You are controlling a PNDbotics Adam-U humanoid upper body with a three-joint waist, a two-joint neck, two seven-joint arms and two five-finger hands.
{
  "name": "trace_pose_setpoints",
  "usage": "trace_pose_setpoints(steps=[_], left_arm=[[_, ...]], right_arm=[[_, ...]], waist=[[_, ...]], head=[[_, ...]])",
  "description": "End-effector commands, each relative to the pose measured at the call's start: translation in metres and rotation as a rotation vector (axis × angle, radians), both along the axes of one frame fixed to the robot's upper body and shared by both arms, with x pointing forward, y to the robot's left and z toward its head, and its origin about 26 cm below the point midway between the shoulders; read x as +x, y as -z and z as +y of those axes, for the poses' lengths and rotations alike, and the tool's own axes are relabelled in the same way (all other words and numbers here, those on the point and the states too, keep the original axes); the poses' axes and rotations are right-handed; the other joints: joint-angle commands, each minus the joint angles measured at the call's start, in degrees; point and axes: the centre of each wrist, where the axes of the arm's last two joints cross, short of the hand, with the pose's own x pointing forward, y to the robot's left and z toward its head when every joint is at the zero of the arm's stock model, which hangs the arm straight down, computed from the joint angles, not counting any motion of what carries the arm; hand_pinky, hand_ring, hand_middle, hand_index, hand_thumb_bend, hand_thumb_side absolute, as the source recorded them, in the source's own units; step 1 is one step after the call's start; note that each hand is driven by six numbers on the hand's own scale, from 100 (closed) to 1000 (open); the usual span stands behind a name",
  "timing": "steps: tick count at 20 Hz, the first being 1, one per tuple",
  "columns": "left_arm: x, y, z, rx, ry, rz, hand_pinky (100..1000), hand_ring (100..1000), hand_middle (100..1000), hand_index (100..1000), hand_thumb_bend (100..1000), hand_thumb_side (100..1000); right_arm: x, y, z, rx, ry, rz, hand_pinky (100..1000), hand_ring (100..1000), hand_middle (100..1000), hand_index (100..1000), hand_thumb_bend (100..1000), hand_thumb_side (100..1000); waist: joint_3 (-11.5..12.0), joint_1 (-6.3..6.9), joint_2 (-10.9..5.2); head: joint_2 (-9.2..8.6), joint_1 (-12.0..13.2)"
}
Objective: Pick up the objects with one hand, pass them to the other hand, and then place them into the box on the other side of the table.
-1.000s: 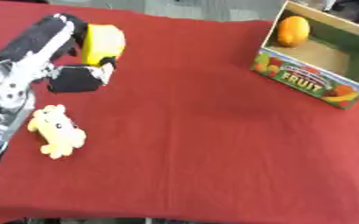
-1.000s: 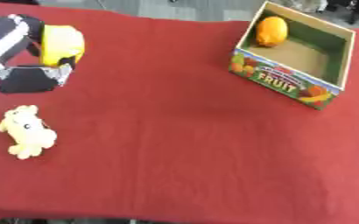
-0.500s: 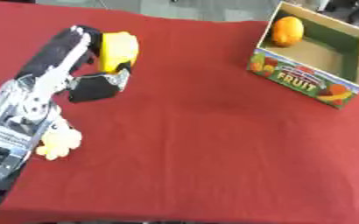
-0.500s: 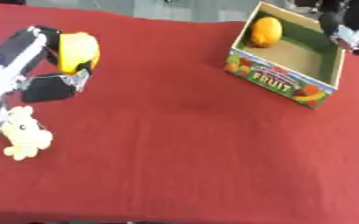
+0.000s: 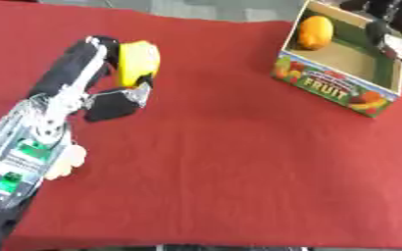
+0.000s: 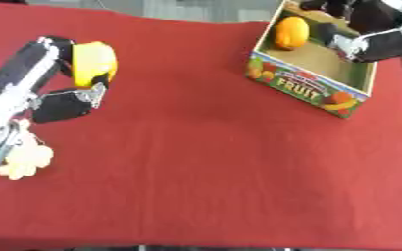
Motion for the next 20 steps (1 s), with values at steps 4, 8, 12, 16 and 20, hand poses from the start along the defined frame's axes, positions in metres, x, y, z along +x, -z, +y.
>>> trace_pose_setpoints(steps=[4,8,12,16,20], left_arm=[[0.001,-0.002,-0.009,-0.003,0.07,-0.035,634,634,566,601,100,404],[0.001,0.0,-0.015,-0.001,0.094,-0.031,635,635,566,601,100,410],[0.001,0.0,-0.022,-0.004,0.121,-0.029,633,633,564,600,100,410],[0.0,-0.001,-0.029,-0.013,0.144,-0.031,631,632,563,600,100,419],[-0.002,-0.004,-0.04,-0.034,0.177,-0.046,627,630,561,601,100,429]], right_arm=[[0.003,-0.01,0.014,-0.211,-0.155,-0.208,947,1000,868,977,100,100],[0.009,-0.007,0.026,-0.235,-0.171,-0.226,945,1000,869,975,100,100],[0.015,-0.005,0.036,-0.251,-0.182,-0.234,944,1000,869,975,100,100],[0.021,-0.004,0.045,-0.263,-0.194,-0.247,942,1000,869,973,100,100],[0.025,-0.001,0.055,-0.28,-0.208,-0.266,941,1000,873,972,100,100]], waist=[[0.3,-0.11,-0.91],[0.63,-0.16,-0.8],[1.08,-0.16,-0.7],[1.69,-0.19,-0.67],[2.21,-0.29,-0.69]], head=[[0.36,-0.65],[0.34,-1.06],[0.33,-1.67],[0.28,-2.37],[0.42,-3.25]])
